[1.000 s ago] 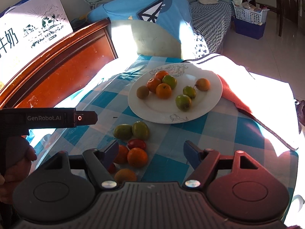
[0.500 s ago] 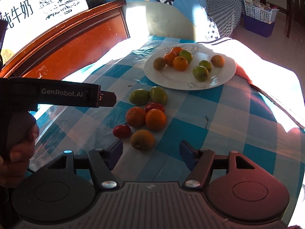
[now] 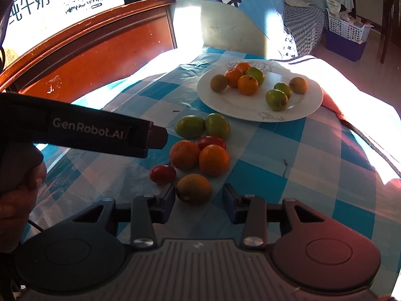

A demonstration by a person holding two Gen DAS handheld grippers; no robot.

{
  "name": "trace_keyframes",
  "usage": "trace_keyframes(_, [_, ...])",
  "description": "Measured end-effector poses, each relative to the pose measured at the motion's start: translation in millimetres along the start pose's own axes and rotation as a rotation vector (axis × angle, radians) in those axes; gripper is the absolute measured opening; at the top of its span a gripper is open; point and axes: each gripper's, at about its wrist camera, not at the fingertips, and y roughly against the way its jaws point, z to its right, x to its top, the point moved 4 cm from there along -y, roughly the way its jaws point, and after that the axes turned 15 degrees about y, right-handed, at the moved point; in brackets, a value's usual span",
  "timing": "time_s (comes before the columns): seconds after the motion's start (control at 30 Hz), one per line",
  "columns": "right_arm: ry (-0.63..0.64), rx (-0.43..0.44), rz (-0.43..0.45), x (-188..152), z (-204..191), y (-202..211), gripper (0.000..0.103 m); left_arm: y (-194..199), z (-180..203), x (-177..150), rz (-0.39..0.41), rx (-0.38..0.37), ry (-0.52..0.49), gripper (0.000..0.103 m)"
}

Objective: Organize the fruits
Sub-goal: 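Withdraw both tools from the plate toward the remaining fruit, then grasp a yellow-orange fruit with the right tool while the left tool grasps a tangerine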

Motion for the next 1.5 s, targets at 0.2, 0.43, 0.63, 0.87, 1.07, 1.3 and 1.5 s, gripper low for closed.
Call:
trace_keyframes(0.2, [0.011, 0.016, 0.001, -1, -1, 2, 0.030, -3, 10, -5, 0.008, -0.023, -0.060, 0.094])
trace_keyframes(0.43, [-0.055, 0.004, -0.044, -11, 17, 15, 0.030, -8, 21, -13, -0.002, -0.047, -0.123, 0.094])
trace_keyframes(0.63, [-0.128, -0.001, -0.051, -16, 31, 18, 0.030, -19, 28, -18, -0.010, -0.044, -0.188, 0.092])
trace_keyframes(0.87, [-0.165, -0.004, -0.058, -17, 35, 18, 0.030, -21, 30, -17, 0.000, -0.079, -0.220, 0.077])
trace_keyframes(1.07, [-0.204, -0.026, -0.065, -18, 43, 19, 0.031, -22, 29, -18, -0.026, -0.090, -0.255, 0.066])
trace_keyframes(1.3, [-0.232, -0.027, -0.068, -18, 46, 18, 0.031, -30, 38, -24, -0.034, -0.094, -0.325, 0.064])
trace_keyframes(1.5, [-0.245, -0.027, -0.067, -18, 48, 18, 0.031, -33, 39, -24, -0.039, -0.133, -0.313, 0.038])
